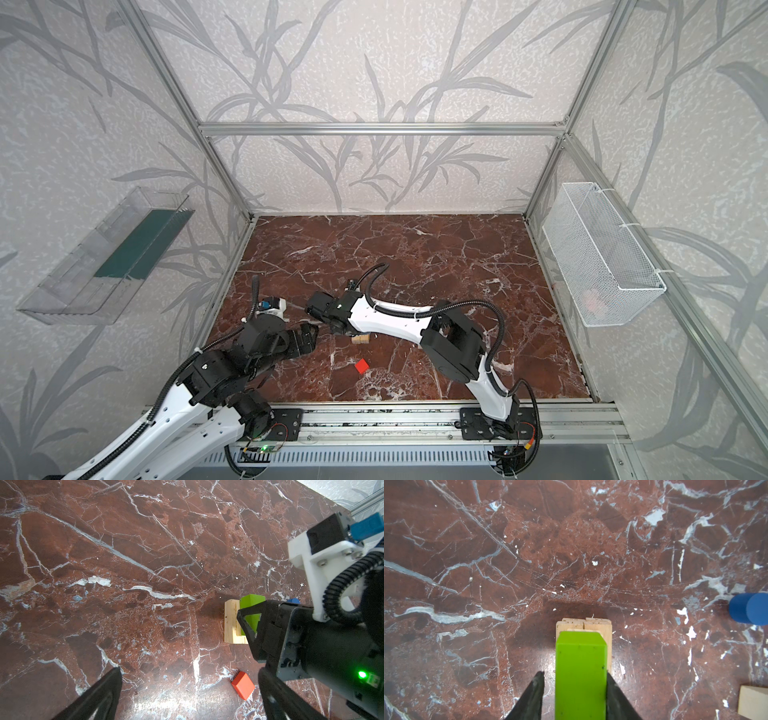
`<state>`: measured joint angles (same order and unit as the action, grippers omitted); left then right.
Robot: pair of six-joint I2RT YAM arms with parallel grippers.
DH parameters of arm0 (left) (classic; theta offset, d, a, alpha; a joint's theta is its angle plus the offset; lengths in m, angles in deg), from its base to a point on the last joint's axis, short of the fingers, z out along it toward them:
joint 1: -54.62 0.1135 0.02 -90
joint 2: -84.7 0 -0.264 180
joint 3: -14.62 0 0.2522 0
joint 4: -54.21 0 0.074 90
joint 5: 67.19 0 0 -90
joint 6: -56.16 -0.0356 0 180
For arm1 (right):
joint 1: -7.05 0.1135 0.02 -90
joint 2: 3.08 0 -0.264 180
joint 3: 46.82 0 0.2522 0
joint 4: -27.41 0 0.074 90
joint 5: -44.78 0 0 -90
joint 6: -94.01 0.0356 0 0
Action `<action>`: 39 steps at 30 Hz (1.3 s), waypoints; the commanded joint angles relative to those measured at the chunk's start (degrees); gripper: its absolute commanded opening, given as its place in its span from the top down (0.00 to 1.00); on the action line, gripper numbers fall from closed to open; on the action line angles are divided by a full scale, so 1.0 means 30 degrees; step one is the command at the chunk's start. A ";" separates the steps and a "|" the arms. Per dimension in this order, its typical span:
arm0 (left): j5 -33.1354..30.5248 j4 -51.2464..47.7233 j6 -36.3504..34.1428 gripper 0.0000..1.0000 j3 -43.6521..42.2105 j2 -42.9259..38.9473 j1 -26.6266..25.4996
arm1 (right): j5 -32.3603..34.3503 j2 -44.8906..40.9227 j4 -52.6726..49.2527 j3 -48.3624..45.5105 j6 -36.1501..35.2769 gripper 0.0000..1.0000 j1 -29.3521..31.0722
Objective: Build the wood block tower
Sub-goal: 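Position the green block with the right gripper above the pine block top, then lower the green block onto the pine block and open the right gripper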
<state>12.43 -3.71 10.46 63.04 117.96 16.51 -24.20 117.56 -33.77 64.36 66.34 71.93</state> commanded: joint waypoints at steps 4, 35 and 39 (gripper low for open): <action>0.0080 0.0127 0.0300 0.00 -0.0111 0.0292 0.0114 | 0.0815 -0.0373 -0.0746 -0.0065 0.0069 0.55 0.0126; 0.0498 0.0333 0.0411 0.00 0.0158 0.0805 0.0133 | 0.0642 -0.1015 0.0501 -0.1152 -0.0056 0.60 0.0110; 0.0461 0.0333 0.0453 0.00 0.0112 0.0808 0.0131 | 0.0666 -0.0956 0.0511 -0.1128 -0.0092 0.63 0.0117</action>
<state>14.14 -2.64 10.98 63.04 120.32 16.71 -22.78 117.05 -32.28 61.54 66.14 71.93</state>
